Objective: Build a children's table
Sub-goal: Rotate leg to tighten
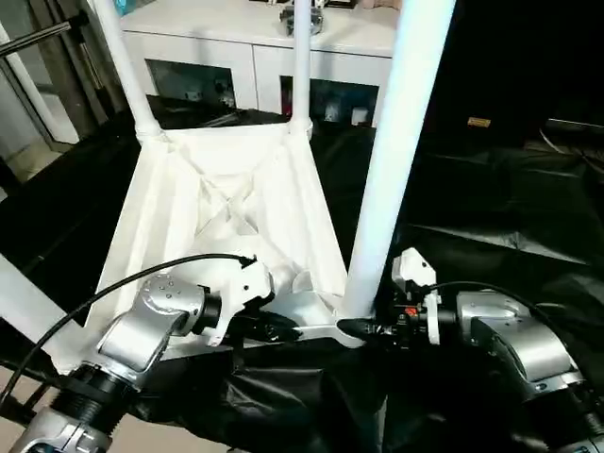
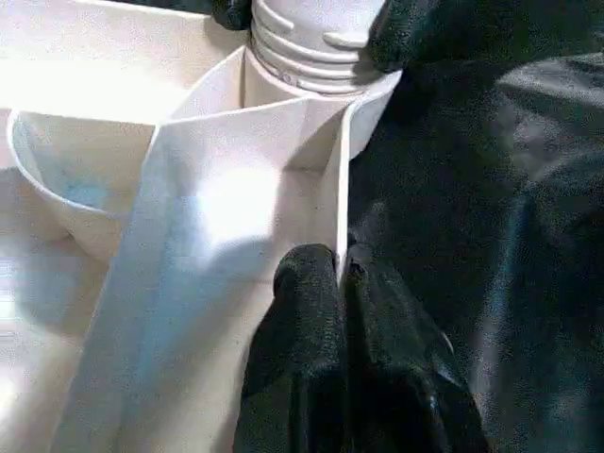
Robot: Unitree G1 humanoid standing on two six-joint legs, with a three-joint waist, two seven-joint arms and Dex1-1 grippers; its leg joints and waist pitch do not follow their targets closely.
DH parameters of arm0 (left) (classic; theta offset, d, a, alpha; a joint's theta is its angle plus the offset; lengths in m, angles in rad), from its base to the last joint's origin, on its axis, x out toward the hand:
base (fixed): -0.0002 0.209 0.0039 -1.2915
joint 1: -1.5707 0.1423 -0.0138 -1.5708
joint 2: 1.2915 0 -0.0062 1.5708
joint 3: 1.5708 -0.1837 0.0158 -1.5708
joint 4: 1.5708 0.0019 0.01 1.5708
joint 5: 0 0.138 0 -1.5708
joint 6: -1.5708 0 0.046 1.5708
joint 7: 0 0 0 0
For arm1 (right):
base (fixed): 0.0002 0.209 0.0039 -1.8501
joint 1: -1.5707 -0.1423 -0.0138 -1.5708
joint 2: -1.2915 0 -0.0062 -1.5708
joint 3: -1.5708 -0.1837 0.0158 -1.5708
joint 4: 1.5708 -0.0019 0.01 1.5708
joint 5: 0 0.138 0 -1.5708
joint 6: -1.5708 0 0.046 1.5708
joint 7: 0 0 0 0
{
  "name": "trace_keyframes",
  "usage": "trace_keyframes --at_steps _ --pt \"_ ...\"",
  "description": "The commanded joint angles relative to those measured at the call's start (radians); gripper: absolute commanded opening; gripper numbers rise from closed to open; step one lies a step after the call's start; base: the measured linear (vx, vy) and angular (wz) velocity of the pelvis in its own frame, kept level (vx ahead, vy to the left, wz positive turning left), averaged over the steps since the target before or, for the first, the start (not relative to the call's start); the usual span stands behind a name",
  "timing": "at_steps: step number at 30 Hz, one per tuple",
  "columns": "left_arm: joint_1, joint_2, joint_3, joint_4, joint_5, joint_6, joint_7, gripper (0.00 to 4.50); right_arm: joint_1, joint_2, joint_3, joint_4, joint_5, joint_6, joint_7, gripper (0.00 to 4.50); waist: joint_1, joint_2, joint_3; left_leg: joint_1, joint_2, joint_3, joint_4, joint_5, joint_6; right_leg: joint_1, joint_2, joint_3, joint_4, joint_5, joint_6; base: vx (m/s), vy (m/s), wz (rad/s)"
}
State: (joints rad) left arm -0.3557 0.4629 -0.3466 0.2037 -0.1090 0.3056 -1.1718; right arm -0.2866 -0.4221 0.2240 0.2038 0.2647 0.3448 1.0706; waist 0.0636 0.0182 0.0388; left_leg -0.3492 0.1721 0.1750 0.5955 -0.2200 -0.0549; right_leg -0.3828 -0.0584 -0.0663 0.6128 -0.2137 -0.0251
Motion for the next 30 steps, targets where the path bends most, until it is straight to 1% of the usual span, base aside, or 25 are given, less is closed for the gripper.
trace_keyframes --at_steps 1,2,3,4,5,6,7,8,10,11,13,14,15,16,18,19,21,22,23,24,25,26,27,28,30 --pt "-0.013 -0.058 0.002 0.03 0.005 0.012 0.077 0.0 0.006 0.048 0.012 0.032 -0.025 0.0 -0.086 2.76 0.003 -0.015 -0.039 -0.001 0.063 -0.021 -0.075 -0.127 0.059 0.042 -0.097 0.06 -0.084 -0.228 -0.205 0.0 0.0 0.0" --pt "-0.022 -0.079 0.008 0.042 0.012 0.02 0.111 0.0 0.002 0.071 0.0 0.053 -0.034 -0.002 -0.133 2.75 0.001 -0.013 -0.037 0.003 0.064 -0.02 -0.076 -0.142 0.048 0.037 -0.097 0.061 -0.089 -0.274 -0.195 0.0 0.0 0.0" --pt "-0.052 -0.143 0.013 0.074 0.037 0.045 0.205 0.0 -0.02 0.156 -0.037 0.13 -0.065 -0.009 -0.3 2.75 0.0 -0.015 -0.037 0.001 0.062 -0.022 -0.076 -0.149 0.037 0.04 -0.099 0.06 -0.091 -0.306 -0.185 0.0 0.0 0.0" --pt "-0.052 -0.144 0.013 0.075 0.037 0.045 0.207 0.0 -0.02 0.157 -0.037 0.131 -0.066 -0.009 -0.303 2.75 -0.005 -0.014 -0.034 0.001 0.059 -0.021 -0.078 -0.157 0.024 0.033 -0.098 0.06 -0.096 -0.344 -0.175 0.0 0.0 0.0" --pt "-0.061 -0.165 0.011 0.083 0.044 0.057 0.232 0.0 -0.028 0.185 -0.047 0.155 -0.077 -0.012 -0.358 2.75 -0.005 -0.015 -0.035 0.003 0.059 -0.025 -0.079 -0.168 0.017 0.035 -0.099 0.058 -0.098 -0.373 -0.168 0.0 0.0 0.0" --pt "-0.072 -0.186 0.006 0.089 0.056 0.073 0.261 0.0 -0.037 0.214 -0.055 0.178 -0.084 -0.011 -0.411 2.75 -0.009 -0.015 -0.035 0.0 0.06 -0.027 -0.083 -0.173 0.008 0.037 -0.1 0.057 -0.099 -0.397 -0.154 -0.05 -0.002 -0.05" --pt "-0.078 -0.199 0.003 0.093 0.063 0.082 0.28 0.0 -0.042 0.232 -0.061 0.191 -0.09 -0.01 -0.441 2.75 -0.009 -0.014 -0.034 0.0 0.06 -0.028 -0.083 -0.181 0.006 0.036 -0.101 0.057 -0.101 -0.409 -0.147 -0.05 -0.002 -0.05" --pt "-0.078 -0.199 0.003 0.093 0.063 0.082 0.28 0.0 -0.042 0.232 -0.061 0.191 -0.09 -0.01 -0.441 2.75 -0.009 -0.015 -0.036 0.003 0.059 -0.027 -0.081 -0.19 0.008 0.033 -0.1 0.059 -0.104 -0.415 -0.138 0.0 0.0 0.0" --pt "-0.097 -0.239 0.005 0.107 0.073 0.1 0.332 0.0 -0.059 0.277 -0.07 0.221 -0.104 0.006 -0.523 2.75 -0.009 -0.015 -0.035 0.001 0.059 -0.027 -0.082 -0.192 0.015 0.032 -0.099 0.06 -0.105 -0.416 -0.131 0.0 0.0 0.0" --pt "-0.099 -0.245 0.006 0.109 0.074 0.102 0.339 0.0 -0.062 0.284 -0.071 0.225 -0.105 0.006 -0.533 2.75 -0.009 -0.008 -0.035 0.004 0.058 -0.026 -0.082 -0.191 0.012 0.029 -0.097 0.061 -0.106 -0.404 -0.133 0.0 0.0 0.0" --pt "-0.111 -0.273 0.005 0.117 0.081 0.105 0.358 0.0 -0.075 0.318 -0.076 0.244 -0.109 0.007 -0.57 2.75 -0.01 -0.009 -0.037 0.0 0.058 -0.027 -0.083 -0.183 0.01 0.032 -0.097 0.06 -0.103 -0.381 -0.138 0.0 0.0 0.0" --pt "-0.111 -0.282 -0.002 0.115 0.084 0.097 0.344 0.0 -0.079 0.33 -0.082 0.248 -0.105 0.008 -0.561 3.09 -0.01 -0.009 -0.037 0.001 0.06 -0.028 -0.083 -0.186 0.01 0.031 -0.098 0.06 -0.102 -0.367 -0.142 0.0 0.0 0.0" --pt "-0.11 -0.283 -0.005 0.111 0.083 0.094 0.332 0.0 -0.081 0.333 -0.086 0.249 -0.099 0.011 -0.548 3.09 -0.01 -0.009 -0.037 0.0 0.06 -0.027 -0.083 -0.185 0.012 0.032 -0.098 0.061 -0.102 -0.361 -0.143 0.0 0.0 0.0" --pt "-0.103 -0.274 -0.008 0.1 0.077 0.088 0.306 0.0 -0.085 0.33 -0.091 0.247 -0.09 0.013 -0.531 3.09 -0.008 -0.008 -0.038 0.0 0.061 -0.027 -0.083 -0.183 0.015 0.033 -0.099 0.061 -0.1 -0.345 -0.146 0.0 0.0 0.0" --pt "-0.096 -0.261 -0.012 0.088 0.07 0.082 0.284 0.0 -0.087 0.32 -0.088 0.242 -0.091 0.007 -0.526 3.49 -0.007 -0.008 -0.039 -0.003 0.061 -0.027 -0.083 -0.17 0.023 0.035 -0.098 0.062 -0.096 -0.307 -0.155 0.0 0.0 0.0" --pt "-0.09 -0.249 -0.015 0.078 0.064 0.076 0.264 0.0 -0.088 0.307 -0.082 0.237 -0.096 -0.002 -0.513 3.49 -0.008 -0.008 -0.04 -0.003 0.061 -0.027 -0.083 -0.165 0.024 0.035 -0.098 0.062 -0.094 -0.297 -0.159 0.0 0.0 0.0" --pt "-0.075 -0.22 -0.019 0.057 0.047 0.059 0.215 0.0 -0.087 0.273 -0.07 0.219 -0.094 -0.015 -0.456 3.72 -0.006 -0.009 -0.041 -0.004 0.062 -0.026 -0.082 -0.157 0.029 0.037 -0.099 0.061 -0.091 -0.272 -0.166 0.0 0.0 0.0" --pt "-0.069 -0.203 -0.02 0.047 0.037 0.057 0.189 0.0 -0.085 0.251 -0.06 0.205 -0.09 -0.022 -0.415 3.81 -0.006 -0.009 -0.042 -0.006 0.061 -0.025 -0.08 -0.145 0.039 0.039 -0.098 0.062 -0.089 -0.251 -0.17 0.0 0.0 0.0" --pt "-0.06 -0.178 -0.023 0.036 0.024 0.04 0.145 0.0 -0.078 0.211 -0.04 0.18 -0.088 -0.04 -0.341 3.81 -0.004 -0.007 -0.045 -0.006 0.062 -0.025 -0.078 -0.123 0.047 0.041 -0.099 0.061 -0.084 -0.214 -0.179 0.0 0.0 0.0" --pt "-0.057 -0.17 -0.023 0.033 0.022 0.028 0.125 0.0 -0.075 0.196 -0.031 0.171 -0.09 -0.051 -0.31 3.81 -0.002 -0.009 -0.047 -0.008 0.062 -0.024 -0.074 -0.094 0.062 0.042 -0.096 0.061 -0.079 -0.155 -0.188 0.0 0.0 0.0" --pt "-0.054 -0.159 -0.023 0.029 0.02 0.03 0.108 0.0 -0.071 0.176 -0.024 0.157 -0.084 -0.052 -0.27 3.81 -0.001 -0.008 -0.048 -0.008 0.063 -0.023 -0.072 -0.079 0.067 0.043 -0.096 0.061 -0.073 -0.121 -0.196 0.0 0.0 0.0" --pt "-0.052 -0.143 -0.024 0.027 0.021 0.026 0.087 0.0 -0.065 0.152 -0.016 0.138 -0.074 -0.053 -0.22 3.81 0.003 -0.006 -0.051 -0.004 0.065 -0.022 -0.07 -0.056 0.08 0.042 -0.097 0.061 -0.068 -0.062 -0.214 0.0 0.0 0.0" --pt "-0.051 -0.132 -0.026 0.027 0.021 0.019 0.071 0.0 -0.061 0.135 -0.012 0.124 -0.066 -0.052 -0.184 3.81 0.005 -0.008 -0.051 -0.003 0.063 -0.021 -0.068 -0.046 0.088 0.044 -0.093 0.06 -0.066 -0.039 -0.221 0.0 0.0 0.0" --pt "-0.05 -0.124 -0.026 0.027 0.02 0.013 0.057 0.0 -0.057 0.12 -0.007 0.112 -0.059 -0.05 -0.152 3.81 0.005 -0.007 -0.052 -0.005 0.062 -0.021 -0.066 -0.029 0.102 0.046 -0.092 0.06 -0.06 0.007 -0.233 0.0 0.0 0.0" --pt "-0.049 -0.101 -0.019 0.031 0.011 -0.002 0.014 0.0 -0.048 0.065 0.016 0.083 -0.05 -0.046 -0.052 3.81 0.009 -0.008 -0.052 -0.002 0.064 -0.02 -0.065 -0.028 0.117 0.046 -0.095 0.059 -0.057 0.027 -0.25 0.0 0.0 0.0"
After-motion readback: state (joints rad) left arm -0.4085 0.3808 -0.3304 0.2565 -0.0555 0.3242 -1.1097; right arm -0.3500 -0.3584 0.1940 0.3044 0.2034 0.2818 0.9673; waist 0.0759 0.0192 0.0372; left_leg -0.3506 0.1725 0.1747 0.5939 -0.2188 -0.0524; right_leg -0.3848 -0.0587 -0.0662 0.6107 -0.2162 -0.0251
